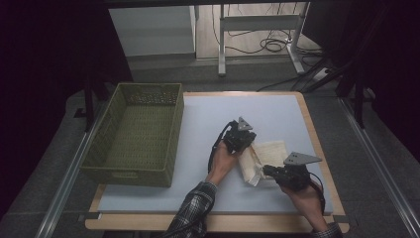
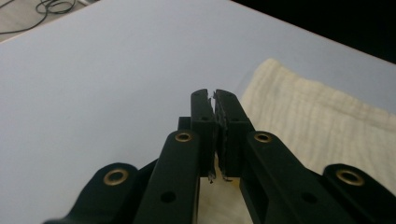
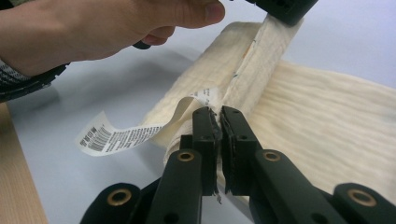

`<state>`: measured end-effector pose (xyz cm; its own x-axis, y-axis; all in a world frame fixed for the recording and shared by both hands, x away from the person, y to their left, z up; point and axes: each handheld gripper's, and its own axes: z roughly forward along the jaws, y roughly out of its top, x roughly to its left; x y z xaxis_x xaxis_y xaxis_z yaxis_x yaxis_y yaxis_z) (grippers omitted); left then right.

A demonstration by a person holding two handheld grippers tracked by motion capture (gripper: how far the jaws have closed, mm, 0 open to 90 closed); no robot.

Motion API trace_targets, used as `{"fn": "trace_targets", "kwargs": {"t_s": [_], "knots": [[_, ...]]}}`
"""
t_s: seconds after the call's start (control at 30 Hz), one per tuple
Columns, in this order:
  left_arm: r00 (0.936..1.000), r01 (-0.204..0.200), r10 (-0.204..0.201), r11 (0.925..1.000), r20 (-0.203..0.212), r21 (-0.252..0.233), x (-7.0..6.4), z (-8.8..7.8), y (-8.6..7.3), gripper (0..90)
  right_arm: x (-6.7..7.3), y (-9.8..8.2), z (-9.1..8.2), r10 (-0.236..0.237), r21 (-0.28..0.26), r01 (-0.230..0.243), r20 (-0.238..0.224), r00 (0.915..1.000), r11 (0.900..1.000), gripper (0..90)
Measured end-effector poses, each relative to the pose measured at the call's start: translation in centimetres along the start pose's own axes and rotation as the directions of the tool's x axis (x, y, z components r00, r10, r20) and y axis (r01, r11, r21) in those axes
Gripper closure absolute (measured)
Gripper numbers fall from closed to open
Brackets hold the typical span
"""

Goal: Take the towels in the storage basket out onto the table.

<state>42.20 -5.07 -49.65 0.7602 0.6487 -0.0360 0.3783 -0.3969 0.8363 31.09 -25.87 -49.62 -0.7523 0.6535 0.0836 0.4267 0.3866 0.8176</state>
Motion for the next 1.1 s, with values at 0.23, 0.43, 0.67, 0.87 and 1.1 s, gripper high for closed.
{"fn": "trace_targets", "kwargs": {"t_s": [0.23,0.43,0.67,0.87,1.1], "knots": [[0.9993,-0.029,0.029,0.9996,0.025,-0.001,-1.2,1.8,1.4,87.0,-1.3,-0.8,-1.6,0.029,-0.018,-0.028,0.032,0.9991,0.999,84.8],[0.9982,-0.047,0.047,0.9989,0.038,-0.004,-2.0,3.1,2.5,87.0,-2.1,-1.4,-2.4,0.045,-0.022,-0.044,0.056,0.9974,0.999,84.7],[0.9973,-0.056,0.056,0.9984,0.047,0.000,-2.8,4.3,3.3,86.8,-2.8,-1.9,-2.9,0.057,-0.011,-0.056,0.078,0.9954,0.998,84.5],[0.9975,-0.045,0.045,0.9990,0.055,-0.002,-3.2,5.2,3.3,86.4,-3.2,-2.3,-3.3,0.062,-0.007,-0.061,0.094,0.9937,0.998,84.4],[0.9974,-0.022,0.023,0.9997,0.068,-0.013,-3.2,5.6,3.2,72.0,-4.0,-3.2,-3.1,0.077,0.005,-0.079,0.117,0.9901,0.997,84.0]]}}
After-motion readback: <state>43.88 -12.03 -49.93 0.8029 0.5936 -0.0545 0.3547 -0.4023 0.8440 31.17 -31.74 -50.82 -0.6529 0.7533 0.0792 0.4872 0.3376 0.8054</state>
